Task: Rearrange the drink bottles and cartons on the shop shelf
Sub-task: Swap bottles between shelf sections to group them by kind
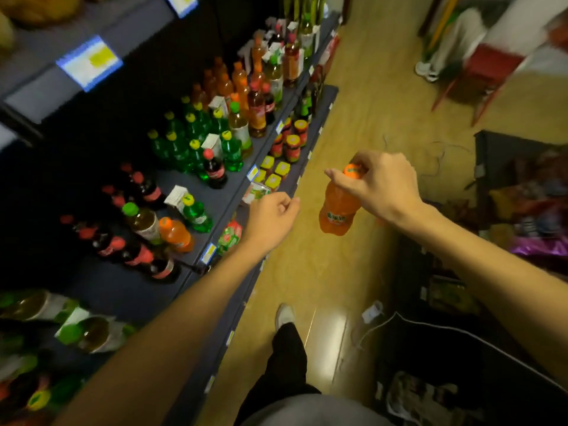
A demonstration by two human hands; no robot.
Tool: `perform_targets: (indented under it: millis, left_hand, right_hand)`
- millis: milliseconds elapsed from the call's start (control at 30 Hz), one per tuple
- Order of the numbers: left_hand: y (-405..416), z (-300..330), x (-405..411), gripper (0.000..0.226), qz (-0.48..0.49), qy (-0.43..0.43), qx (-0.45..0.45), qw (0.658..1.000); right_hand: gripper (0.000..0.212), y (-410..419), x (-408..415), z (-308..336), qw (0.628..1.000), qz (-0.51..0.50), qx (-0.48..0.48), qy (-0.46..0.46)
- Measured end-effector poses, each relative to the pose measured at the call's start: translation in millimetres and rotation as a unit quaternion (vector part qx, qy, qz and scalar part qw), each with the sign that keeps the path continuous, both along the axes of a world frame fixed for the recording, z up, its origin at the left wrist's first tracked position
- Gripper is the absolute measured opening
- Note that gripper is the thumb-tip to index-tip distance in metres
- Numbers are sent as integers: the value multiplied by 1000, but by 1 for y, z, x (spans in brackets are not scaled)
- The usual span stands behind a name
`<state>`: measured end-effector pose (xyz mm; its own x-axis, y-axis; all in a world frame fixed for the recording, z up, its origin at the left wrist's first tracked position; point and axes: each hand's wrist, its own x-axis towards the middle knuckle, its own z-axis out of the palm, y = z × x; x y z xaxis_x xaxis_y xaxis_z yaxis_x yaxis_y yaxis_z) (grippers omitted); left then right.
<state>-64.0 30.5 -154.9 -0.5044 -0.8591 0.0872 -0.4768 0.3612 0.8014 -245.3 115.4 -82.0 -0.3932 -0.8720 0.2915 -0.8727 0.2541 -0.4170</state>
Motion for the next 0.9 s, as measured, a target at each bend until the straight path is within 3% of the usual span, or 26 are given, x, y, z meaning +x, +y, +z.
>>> perform_targets:
  millis: [167, 500, 900]
  left_hand:
    - [-80, 10, -81, 47, -24, 12, -1, 1000]
    - [-187, 19, -192, 46, -10, -2, 2, 1000]
    - [-279, -3, -308, 50, 130, -20, 17, 991]
  right_hand:
    - [58, -64, -61, 25, 999, -26, 20, 33]
    - [56, -181, -160, 30, 999, -41, -7, 16]
    - [47, -317, -309, 9, 992, 122, -13, -22]
